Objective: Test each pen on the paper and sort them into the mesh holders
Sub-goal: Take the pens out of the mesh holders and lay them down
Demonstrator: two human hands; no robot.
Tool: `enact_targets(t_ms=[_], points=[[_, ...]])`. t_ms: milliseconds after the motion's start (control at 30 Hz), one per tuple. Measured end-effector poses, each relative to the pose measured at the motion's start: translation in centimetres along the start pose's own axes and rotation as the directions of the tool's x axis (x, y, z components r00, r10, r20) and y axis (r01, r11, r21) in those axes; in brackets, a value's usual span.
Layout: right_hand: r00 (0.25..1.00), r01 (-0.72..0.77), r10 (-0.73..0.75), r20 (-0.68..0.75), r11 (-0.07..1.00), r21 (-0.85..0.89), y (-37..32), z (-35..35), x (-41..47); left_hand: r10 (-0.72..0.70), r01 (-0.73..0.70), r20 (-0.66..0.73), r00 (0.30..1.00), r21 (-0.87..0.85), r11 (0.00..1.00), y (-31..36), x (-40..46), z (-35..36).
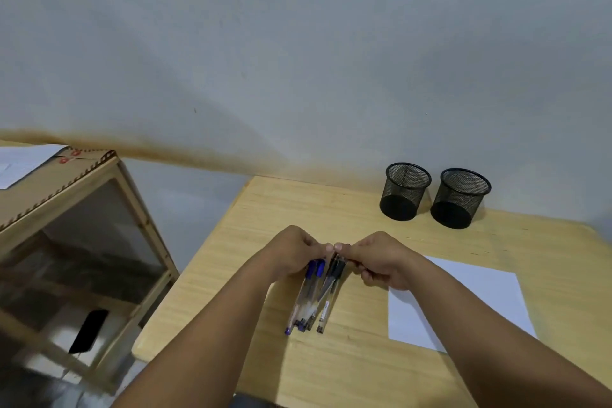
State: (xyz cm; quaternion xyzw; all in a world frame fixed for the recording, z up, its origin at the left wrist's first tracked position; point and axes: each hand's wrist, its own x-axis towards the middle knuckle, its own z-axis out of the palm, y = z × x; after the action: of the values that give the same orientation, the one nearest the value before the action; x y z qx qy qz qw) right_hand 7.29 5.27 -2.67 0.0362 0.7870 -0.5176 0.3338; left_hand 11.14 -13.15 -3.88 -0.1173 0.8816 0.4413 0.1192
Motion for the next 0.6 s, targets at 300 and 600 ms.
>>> enact_targets(t_ms=[300, 600], points=[[0.925, 0.207, -0.271, -0.266, 0.947, -0.245, 1.7, 0.0, 1.0, 0.003, 0.001, -0.110, 0.994, 0.042, 0.999, -1.2, -0.1, 0.0], [0.889, 0.295, -0.371, -0.267, 0.912, -0.285, 2.7, -0.2, -0.1, 0.011, 0.023, -0.189, 0.982, 0.173, 0.985, -1.1, -0.5, 0.9]])
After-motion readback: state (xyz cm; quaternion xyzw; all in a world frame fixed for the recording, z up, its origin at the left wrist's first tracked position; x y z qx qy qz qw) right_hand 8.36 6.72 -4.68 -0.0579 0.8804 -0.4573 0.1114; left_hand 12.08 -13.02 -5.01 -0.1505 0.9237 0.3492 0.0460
